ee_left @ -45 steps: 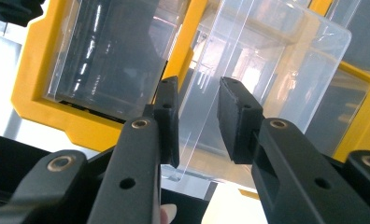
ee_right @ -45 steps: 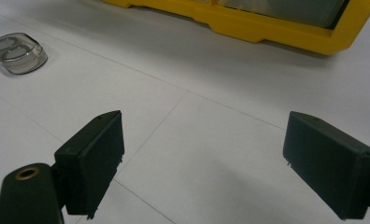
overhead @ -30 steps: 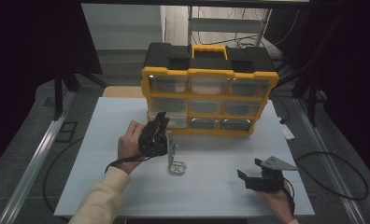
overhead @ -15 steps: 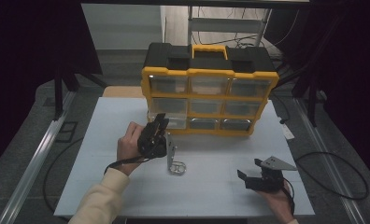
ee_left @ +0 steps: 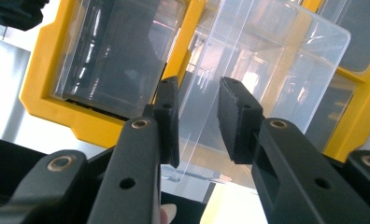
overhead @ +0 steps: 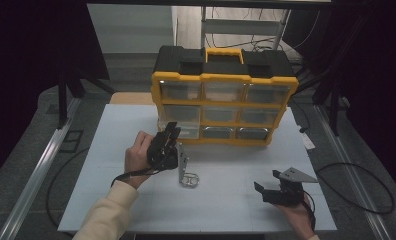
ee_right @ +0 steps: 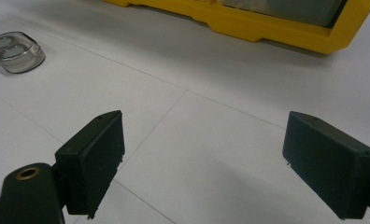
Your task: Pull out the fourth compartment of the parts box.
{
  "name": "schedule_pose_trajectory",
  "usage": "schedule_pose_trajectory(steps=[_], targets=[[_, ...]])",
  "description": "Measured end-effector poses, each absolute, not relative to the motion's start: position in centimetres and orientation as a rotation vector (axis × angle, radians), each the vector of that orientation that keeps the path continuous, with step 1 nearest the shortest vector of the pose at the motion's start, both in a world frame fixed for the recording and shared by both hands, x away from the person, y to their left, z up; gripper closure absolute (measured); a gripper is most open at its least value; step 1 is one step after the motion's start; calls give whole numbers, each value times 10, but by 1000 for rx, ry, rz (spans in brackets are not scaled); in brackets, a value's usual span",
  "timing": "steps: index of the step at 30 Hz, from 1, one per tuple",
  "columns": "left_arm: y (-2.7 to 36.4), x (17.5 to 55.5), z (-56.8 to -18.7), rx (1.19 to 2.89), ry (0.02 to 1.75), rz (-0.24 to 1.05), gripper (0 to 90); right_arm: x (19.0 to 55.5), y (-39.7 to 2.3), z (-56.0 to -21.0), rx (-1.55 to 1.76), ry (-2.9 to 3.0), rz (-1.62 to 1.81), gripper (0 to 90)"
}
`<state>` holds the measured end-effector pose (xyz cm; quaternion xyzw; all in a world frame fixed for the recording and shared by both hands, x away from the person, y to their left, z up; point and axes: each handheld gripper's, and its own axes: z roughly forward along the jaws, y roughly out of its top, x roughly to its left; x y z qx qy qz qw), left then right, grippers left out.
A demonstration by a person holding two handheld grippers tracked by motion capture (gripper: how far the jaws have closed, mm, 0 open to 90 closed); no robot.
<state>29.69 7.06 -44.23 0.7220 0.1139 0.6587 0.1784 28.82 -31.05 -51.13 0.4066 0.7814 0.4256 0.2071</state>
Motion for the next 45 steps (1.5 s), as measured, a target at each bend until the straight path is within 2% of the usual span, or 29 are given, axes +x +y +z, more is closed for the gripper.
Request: schedule_pose_trajectory(steps=[45], targets=[[72, 288, -443, 2033, 318, 1857, 699, 288, -310, -512, 1128, 2173, 1178, 138]])
